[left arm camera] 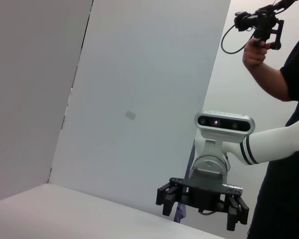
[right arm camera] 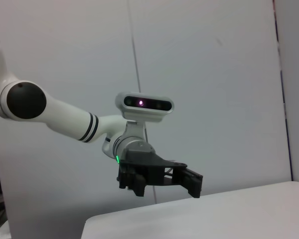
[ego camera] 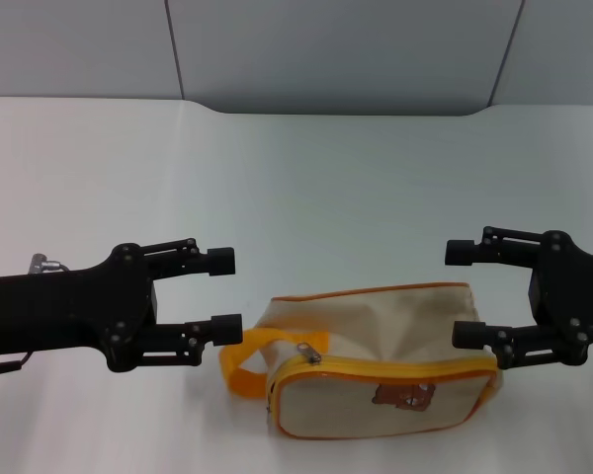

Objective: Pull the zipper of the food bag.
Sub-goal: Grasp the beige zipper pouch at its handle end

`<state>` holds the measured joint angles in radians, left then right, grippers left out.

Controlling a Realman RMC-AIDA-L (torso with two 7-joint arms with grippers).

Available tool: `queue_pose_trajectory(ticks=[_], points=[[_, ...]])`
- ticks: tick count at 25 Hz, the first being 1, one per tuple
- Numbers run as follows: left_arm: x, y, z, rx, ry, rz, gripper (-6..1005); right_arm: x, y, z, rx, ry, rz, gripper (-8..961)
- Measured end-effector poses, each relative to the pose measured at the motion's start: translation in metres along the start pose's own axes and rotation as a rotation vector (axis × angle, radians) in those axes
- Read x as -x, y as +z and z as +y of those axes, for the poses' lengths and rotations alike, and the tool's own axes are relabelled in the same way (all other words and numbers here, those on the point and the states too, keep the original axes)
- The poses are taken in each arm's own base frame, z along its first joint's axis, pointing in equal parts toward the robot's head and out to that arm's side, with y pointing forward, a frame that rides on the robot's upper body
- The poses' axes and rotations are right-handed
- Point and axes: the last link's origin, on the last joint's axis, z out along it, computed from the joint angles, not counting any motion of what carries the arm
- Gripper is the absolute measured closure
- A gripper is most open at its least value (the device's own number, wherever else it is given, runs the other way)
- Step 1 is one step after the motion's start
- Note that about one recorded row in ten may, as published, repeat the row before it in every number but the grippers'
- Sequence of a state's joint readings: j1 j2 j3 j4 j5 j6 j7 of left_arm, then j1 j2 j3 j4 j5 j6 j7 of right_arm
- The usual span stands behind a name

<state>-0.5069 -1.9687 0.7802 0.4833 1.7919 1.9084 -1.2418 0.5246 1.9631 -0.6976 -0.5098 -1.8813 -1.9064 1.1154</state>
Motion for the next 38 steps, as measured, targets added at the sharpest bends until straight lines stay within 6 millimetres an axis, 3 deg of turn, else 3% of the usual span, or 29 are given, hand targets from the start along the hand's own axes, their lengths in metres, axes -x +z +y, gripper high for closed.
queue_pose_trajectory(ticks=[11, 19, 27, 33, 38], points=[[0.003, 0.001, 0.002, 0.016, -0.016, -0.028, 215, 0.000, 0.001, -0.001, 0.001, -0.003, 0.006, 113], [0.039, 0.008, 0.012, 0.046, -0.122, -0.188, 214, 0.001, 0.001, -0.002, -0.001, -0.004, 0.009, 114], [0.064, 0.033, -0.005, -0.070, -0.140, -0.299, 214, 0.002, 0.000, -0.002, 0.001, -0.004, 0.007, 114], [0.060, 0.041, -0.027, -0.173, -0.097, -0.321, 215, 0.002, 0.000, -0.001, 0.002, -0.003, 0.005, 113], [0.056, 0.042, -0.032, -0.189, -0.071, -0.303, 215, 0.001, -0.001, -0.001, -0.005, 0.000, 0.003, 113]])
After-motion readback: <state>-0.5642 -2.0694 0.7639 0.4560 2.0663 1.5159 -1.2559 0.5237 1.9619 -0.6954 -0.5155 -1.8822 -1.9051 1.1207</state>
